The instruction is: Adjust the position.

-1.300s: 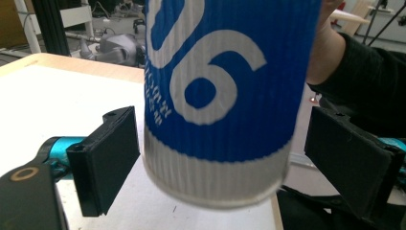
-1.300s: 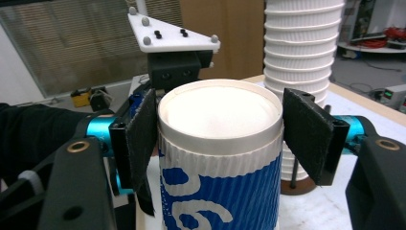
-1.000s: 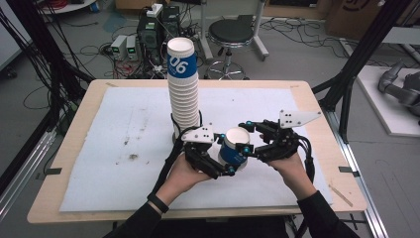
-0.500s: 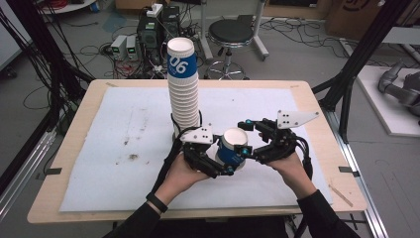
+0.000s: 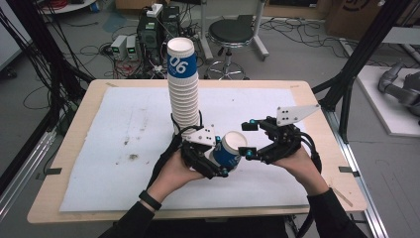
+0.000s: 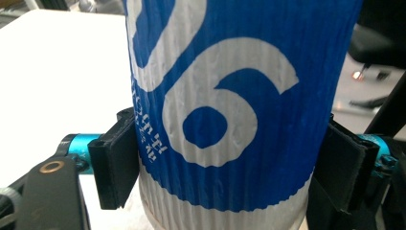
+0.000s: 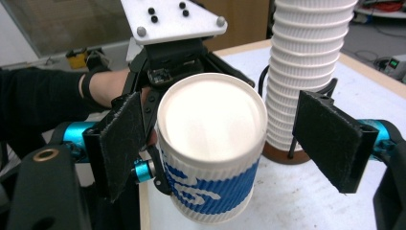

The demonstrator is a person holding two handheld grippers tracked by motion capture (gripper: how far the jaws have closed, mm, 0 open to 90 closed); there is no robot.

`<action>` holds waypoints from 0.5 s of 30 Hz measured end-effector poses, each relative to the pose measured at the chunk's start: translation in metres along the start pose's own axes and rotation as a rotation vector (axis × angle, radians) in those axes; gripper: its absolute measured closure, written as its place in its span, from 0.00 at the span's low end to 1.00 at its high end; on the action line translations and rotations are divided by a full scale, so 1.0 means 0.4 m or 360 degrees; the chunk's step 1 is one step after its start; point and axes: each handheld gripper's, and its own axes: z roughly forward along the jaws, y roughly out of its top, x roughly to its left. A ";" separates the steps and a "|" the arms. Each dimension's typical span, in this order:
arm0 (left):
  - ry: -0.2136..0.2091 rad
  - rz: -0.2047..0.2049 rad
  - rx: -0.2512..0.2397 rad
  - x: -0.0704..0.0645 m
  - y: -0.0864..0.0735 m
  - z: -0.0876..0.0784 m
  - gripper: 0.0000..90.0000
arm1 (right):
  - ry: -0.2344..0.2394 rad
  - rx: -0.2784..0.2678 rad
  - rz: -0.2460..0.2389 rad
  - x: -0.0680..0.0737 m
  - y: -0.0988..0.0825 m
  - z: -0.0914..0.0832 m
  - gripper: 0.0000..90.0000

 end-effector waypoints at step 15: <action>0.0039 0.0038 0.0055 -0.006 0.000 0.008 0.20 | 0.0075 0.0226 0.0003 -0.009 -0.025 0.053 0.32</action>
